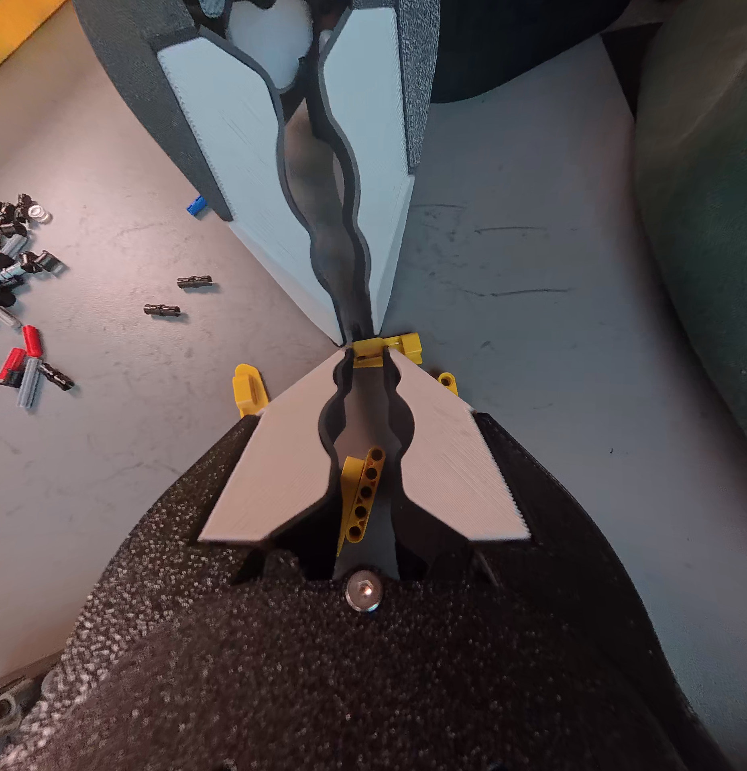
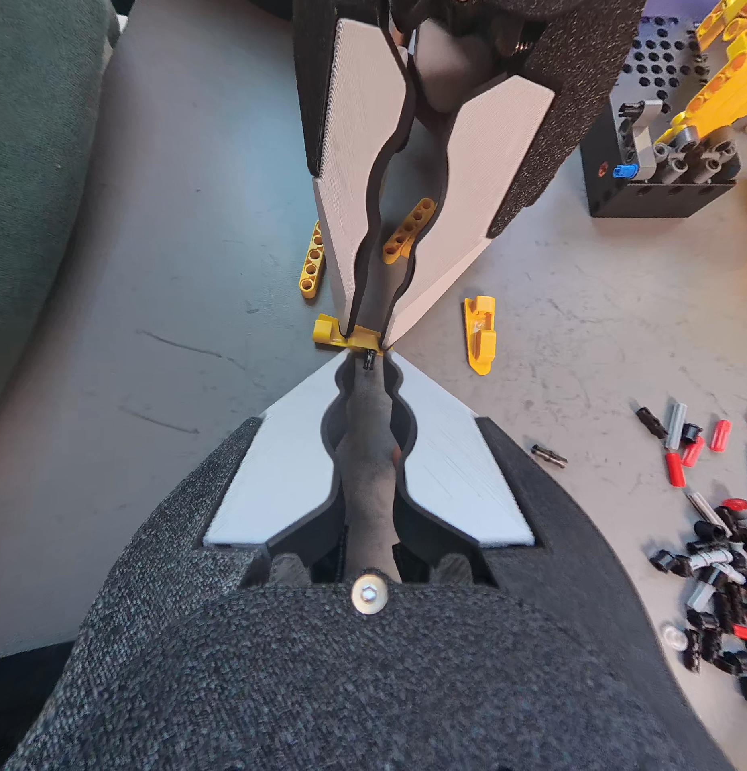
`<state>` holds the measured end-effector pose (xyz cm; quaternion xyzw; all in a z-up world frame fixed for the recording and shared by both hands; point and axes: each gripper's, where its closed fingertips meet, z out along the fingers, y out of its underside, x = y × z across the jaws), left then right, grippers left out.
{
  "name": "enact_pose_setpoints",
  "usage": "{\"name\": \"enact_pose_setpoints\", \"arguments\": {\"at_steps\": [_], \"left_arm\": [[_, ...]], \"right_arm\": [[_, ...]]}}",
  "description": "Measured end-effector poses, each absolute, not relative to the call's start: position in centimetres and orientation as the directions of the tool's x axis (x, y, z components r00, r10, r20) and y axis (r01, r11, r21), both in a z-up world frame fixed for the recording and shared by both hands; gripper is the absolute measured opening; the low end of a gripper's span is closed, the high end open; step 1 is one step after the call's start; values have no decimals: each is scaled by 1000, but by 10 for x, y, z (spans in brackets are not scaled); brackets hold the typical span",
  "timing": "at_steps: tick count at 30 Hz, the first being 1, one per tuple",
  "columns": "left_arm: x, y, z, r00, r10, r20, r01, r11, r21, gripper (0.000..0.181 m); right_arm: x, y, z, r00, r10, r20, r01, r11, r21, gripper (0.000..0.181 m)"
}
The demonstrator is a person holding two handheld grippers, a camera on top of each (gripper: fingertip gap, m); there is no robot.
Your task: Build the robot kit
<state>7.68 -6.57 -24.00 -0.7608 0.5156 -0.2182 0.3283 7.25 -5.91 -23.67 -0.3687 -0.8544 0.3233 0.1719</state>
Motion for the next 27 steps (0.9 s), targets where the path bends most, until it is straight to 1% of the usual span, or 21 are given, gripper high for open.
{"name": "enact_pose_setpoints", "arguments": {"at_steps": [3, 7, 16, 23, 24, 27], "left_arm": [[77, -66, -240, 374, -927, -7, -640, -253, -725, 12], [77, -66, -240, 374, -927, -9, -641, -252, -725, 12], [78, -65, -240, 364, -931, -38, -656, -227, -719, 12], [78, -62, -240, 389, -920, -39, -646, -242, -724, 12], [77, -63, -240, 387, -921, -38, -648, -243, -722, 13], [74, -64, -240, 379, -925, -34, -653, -241, -718, 13]], "right_arm": [[79, -54, -241, -664, 746, 44, 559, 535, -633, 14], [79, -55, -241, -659, 751, 36, 582, 539, -608, 7], [74, -58, -240, -673, 739, 32, 579, 553, -599, 1], [76, -51, -238, -626, 779, 39, 609, 519, -600, 6], [77, -43, -234, -604, 796, 50, 618, 506, -602, 5], [77, -1, -213, -500, 861, 97, 643, 443, -625, 12]]}}
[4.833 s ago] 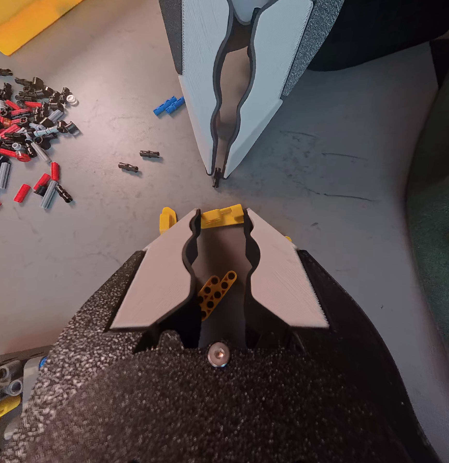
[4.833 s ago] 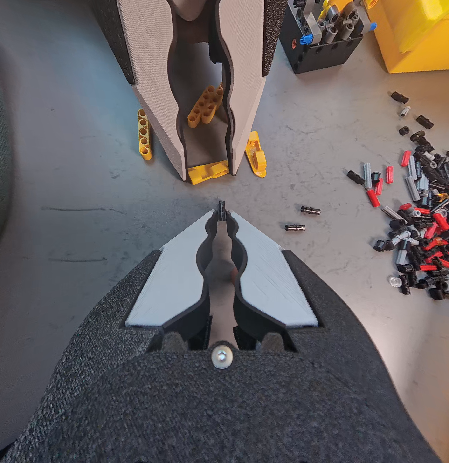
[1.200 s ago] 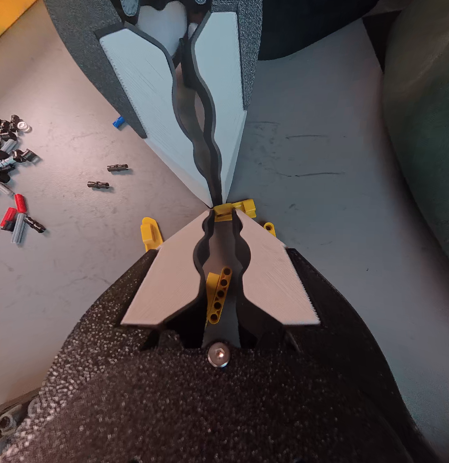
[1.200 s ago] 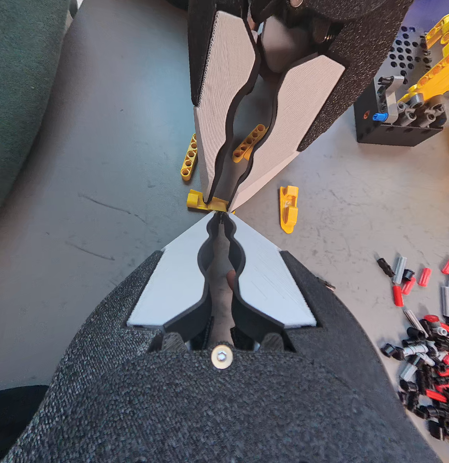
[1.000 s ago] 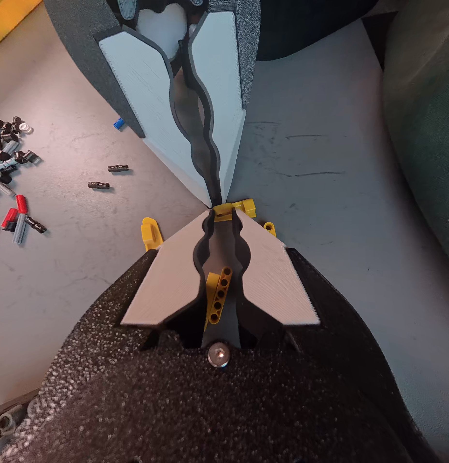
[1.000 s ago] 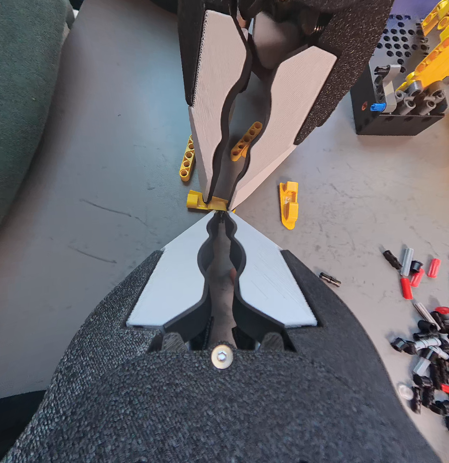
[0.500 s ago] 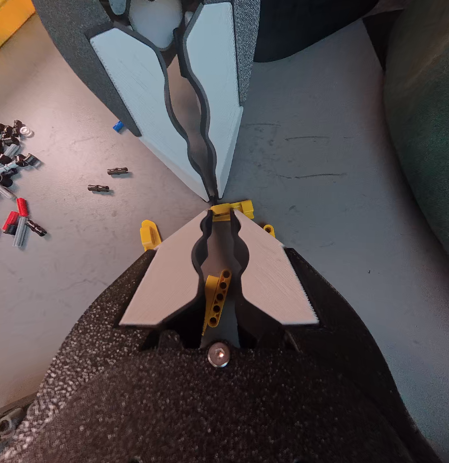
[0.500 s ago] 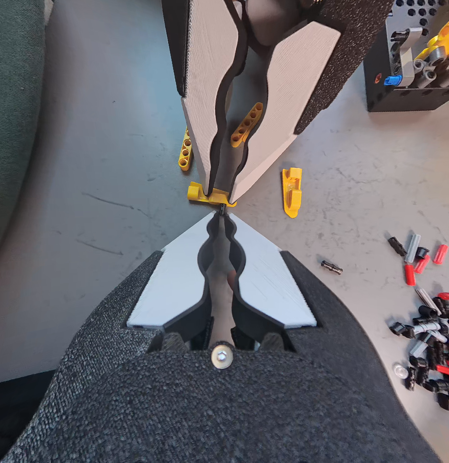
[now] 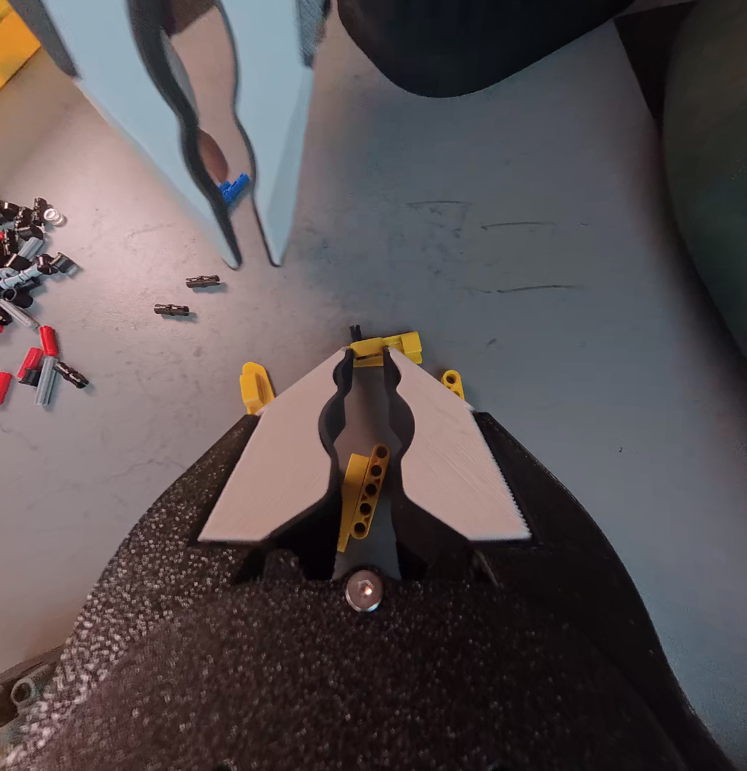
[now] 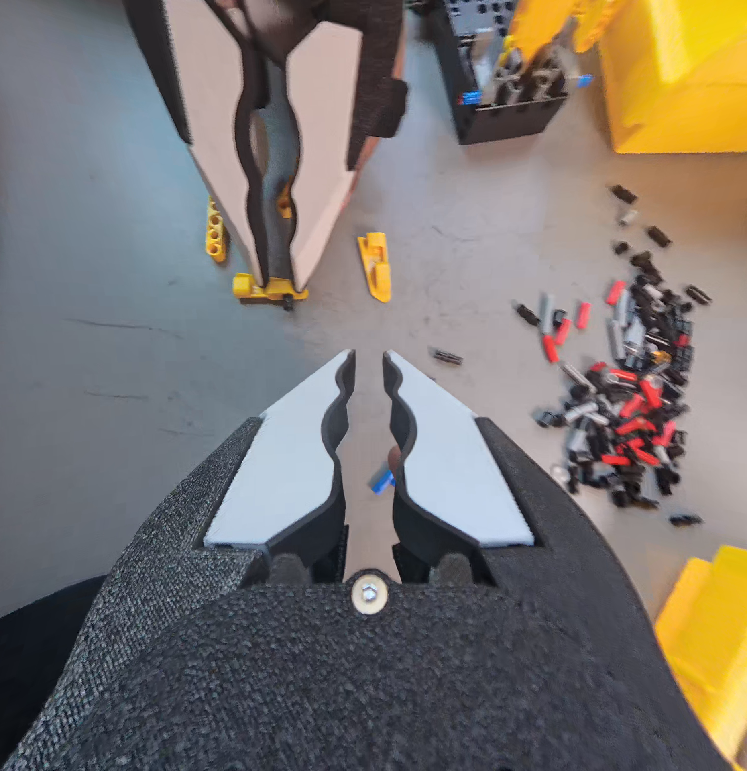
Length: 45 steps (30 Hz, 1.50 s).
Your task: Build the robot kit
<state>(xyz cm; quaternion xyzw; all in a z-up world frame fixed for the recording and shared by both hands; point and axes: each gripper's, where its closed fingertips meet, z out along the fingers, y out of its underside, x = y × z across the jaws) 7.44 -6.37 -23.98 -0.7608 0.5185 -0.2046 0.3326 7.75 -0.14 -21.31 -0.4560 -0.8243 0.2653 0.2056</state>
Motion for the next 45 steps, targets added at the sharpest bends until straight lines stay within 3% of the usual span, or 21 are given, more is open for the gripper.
{"name": "enact_pose_setpoints", "arguments": {"at_steps": [4, 14, 19, 24, 29, 33, 38, 45], "left_arm": [[71, -63, -240, 387, -922, -19, -643, -255, -722, 13], [68, -64, -240, 399, -916, -39, -641, -248, -727, 13], [64, -60, -233, 434, -901, -26, -600, -268, -754, 17], [50, -39, -225, 560, -827, -42, -533, -322, -782, 16], [37, -20, -212, 673, -739, -33, -440, -364, -821, 16], [52, -26, -197, 631, -769, -97, -450, -262, -854, 17], [64, -36, -199, 576, -794, -192, -536, -190, -823, 11], [69, -44, -197, 538, -825, -175, -527, -167, -834, 4]], "right_arm": [[67, 37, -208, -440, 884, 160, 659, 439, -611, 17], [51, 40, -241, -632, 775, -9, 688, 555, -467, 27], [49, 41, -242, -647, 762, -17, 682, 569, -459, 15], [52, 39, -241, -631, 771, 91, 664, 597, -451, 4], [56, 18, -225, -539, 826, 168, 631, 527, -569, 3], [59, -12, -206, -451, 873, 186, 588, 447, -673, 3], [62, -38, -198, -428, 878, 214, 545, 440, -714, 3], [65, -44, -194, -456, 857, 240, 491, 467, -735, 4]]}}
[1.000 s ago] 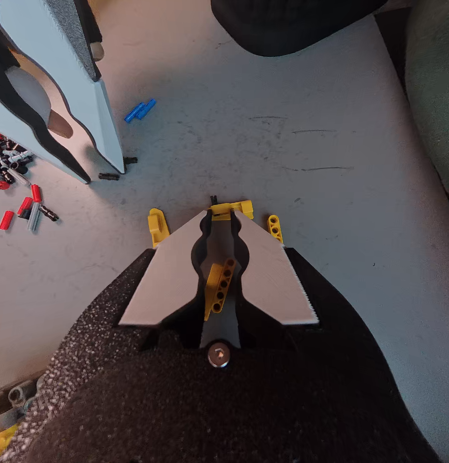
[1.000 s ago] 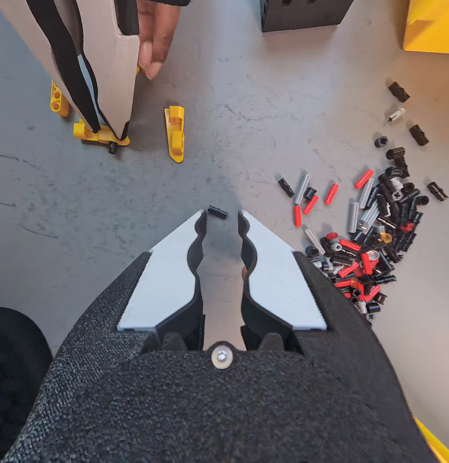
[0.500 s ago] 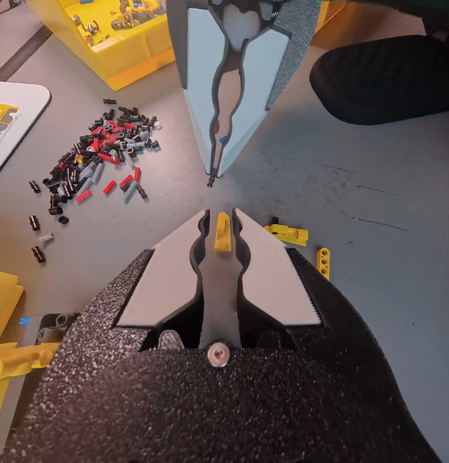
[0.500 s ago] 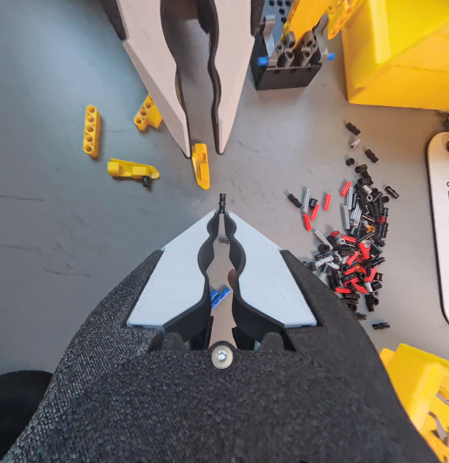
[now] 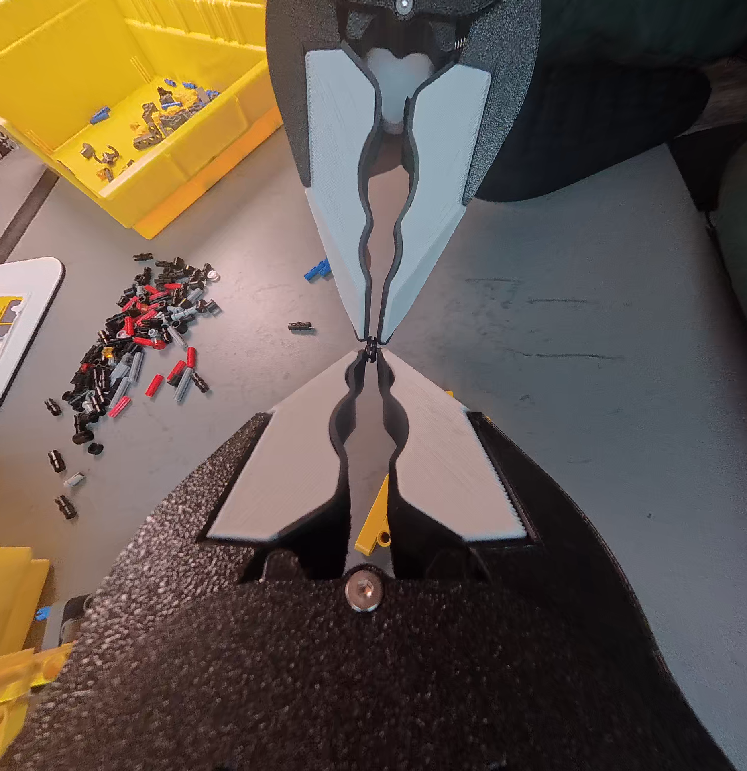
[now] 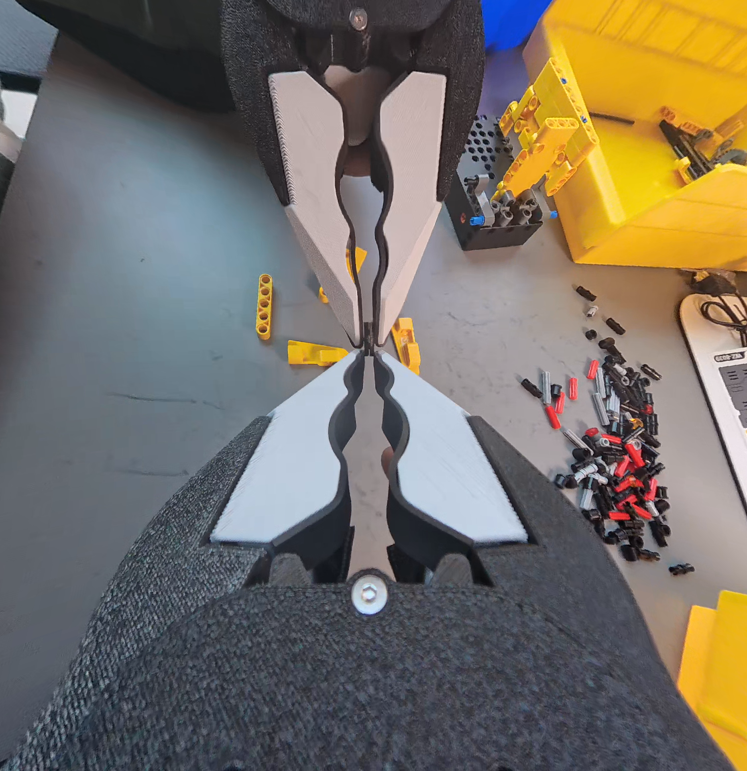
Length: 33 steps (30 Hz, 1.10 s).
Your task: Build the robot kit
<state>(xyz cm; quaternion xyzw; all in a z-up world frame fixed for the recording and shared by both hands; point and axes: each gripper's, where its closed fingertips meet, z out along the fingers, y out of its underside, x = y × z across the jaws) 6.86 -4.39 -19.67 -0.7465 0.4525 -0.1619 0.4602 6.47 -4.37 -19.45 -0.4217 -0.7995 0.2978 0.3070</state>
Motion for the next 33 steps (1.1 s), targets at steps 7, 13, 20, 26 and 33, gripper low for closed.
{"name": "enact_pose_setpoints", "arguments": {"at_steps": [7, 13, 20, 26, 33], "left_arm": [[75, -54, -174, 492, -867, -73, -379, -138, -915, 4], [73, -55, -173, 487, -874, 3, -324, -183, -928, 4], [72, -56, -176, 465, -876, 127, -270, -277, -922, 4], [69, -59, -179, 448, -873, 190, -255, -329, -909, 4], [72, -62, -182, 453, -885, 106, -327, -275, -904, 4]], "right_arm": [[66, -54, -177, -473, 844, 254, 373, 453, -810, 7], [64, -51, -172, -445, 827, 343, 325, 506, -799, 11], [63, -55, -174, -435, 727, 531, 271, 668, -693, 5], [59, -56, -176, -417, 658, 627, 249, 746, -617, 4], [68, -59, -182, -479, 775, 413, 298, 586, -754, 4]]}}
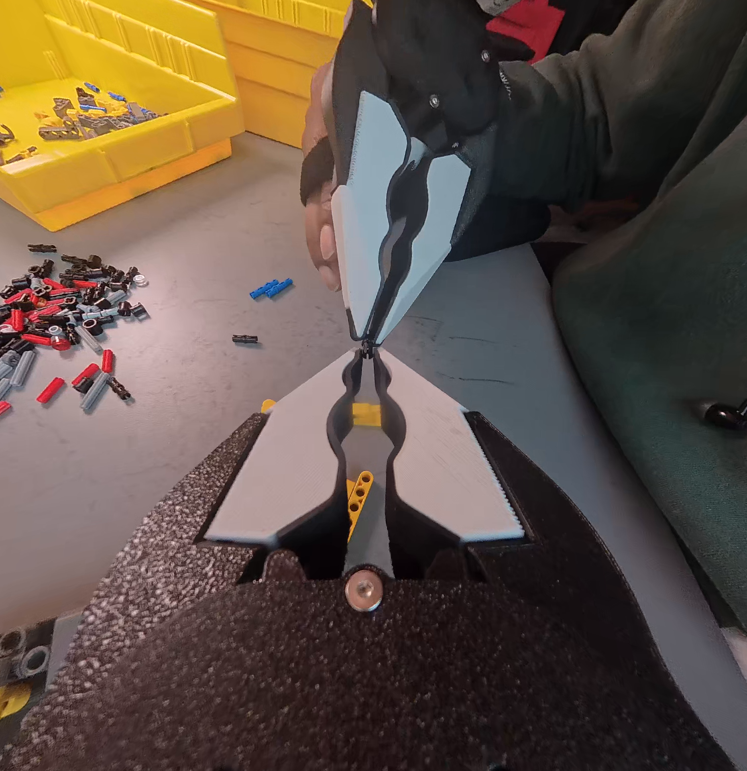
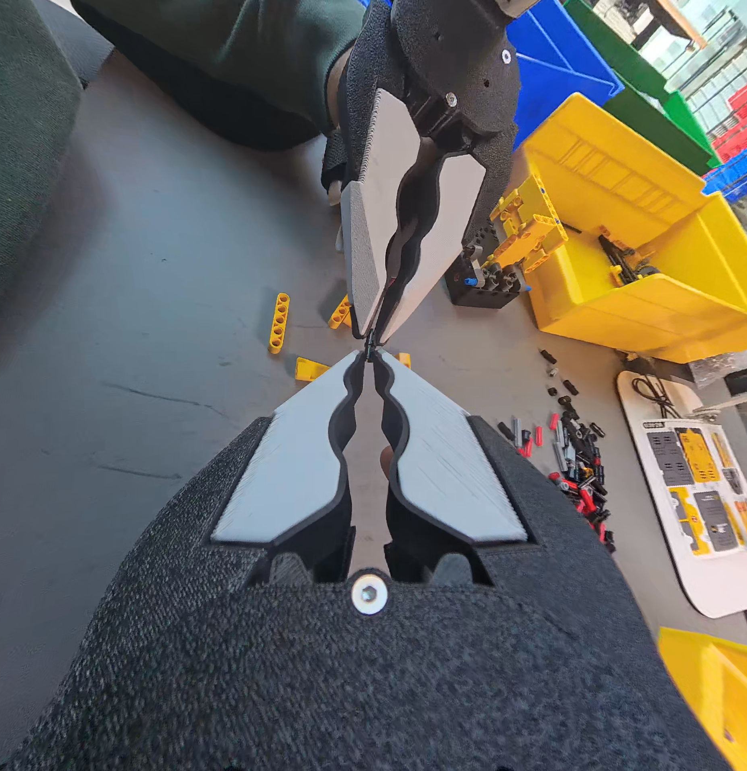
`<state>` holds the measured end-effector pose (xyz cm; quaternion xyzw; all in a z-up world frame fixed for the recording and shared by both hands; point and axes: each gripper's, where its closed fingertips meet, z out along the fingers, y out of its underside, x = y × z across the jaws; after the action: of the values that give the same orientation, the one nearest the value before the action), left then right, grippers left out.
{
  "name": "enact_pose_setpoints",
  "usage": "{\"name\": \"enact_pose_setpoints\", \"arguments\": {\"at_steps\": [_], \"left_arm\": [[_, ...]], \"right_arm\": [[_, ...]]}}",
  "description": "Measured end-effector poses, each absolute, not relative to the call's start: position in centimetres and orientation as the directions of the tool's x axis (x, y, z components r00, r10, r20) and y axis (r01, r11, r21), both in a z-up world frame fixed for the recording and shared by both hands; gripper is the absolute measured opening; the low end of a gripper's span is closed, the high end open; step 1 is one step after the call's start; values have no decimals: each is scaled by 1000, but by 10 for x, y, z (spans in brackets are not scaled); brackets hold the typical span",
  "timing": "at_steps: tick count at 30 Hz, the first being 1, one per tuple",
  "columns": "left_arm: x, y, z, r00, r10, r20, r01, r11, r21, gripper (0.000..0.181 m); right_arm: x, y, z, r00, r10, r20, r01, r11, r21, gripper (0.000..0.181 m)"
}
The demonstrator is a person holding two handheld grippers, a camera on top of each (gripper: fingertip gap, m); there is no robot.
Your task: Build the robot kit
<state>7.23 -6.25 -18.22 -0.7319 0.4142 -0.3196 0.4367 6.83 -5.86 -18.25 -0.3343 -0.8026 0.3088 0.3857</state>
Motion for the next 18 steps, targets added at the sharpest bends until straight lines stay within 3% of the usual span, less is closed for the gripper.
{"name": "enact_pose_setpoints", "arguments": {"at_steps": [18], "left_arm": [[76, -66, -175, 417, -890, 183, -257, -309, -916, 3]], "right_arm": [[68, -61, -174, -452, 764, 461, 245, 603, -759, 7]]}}
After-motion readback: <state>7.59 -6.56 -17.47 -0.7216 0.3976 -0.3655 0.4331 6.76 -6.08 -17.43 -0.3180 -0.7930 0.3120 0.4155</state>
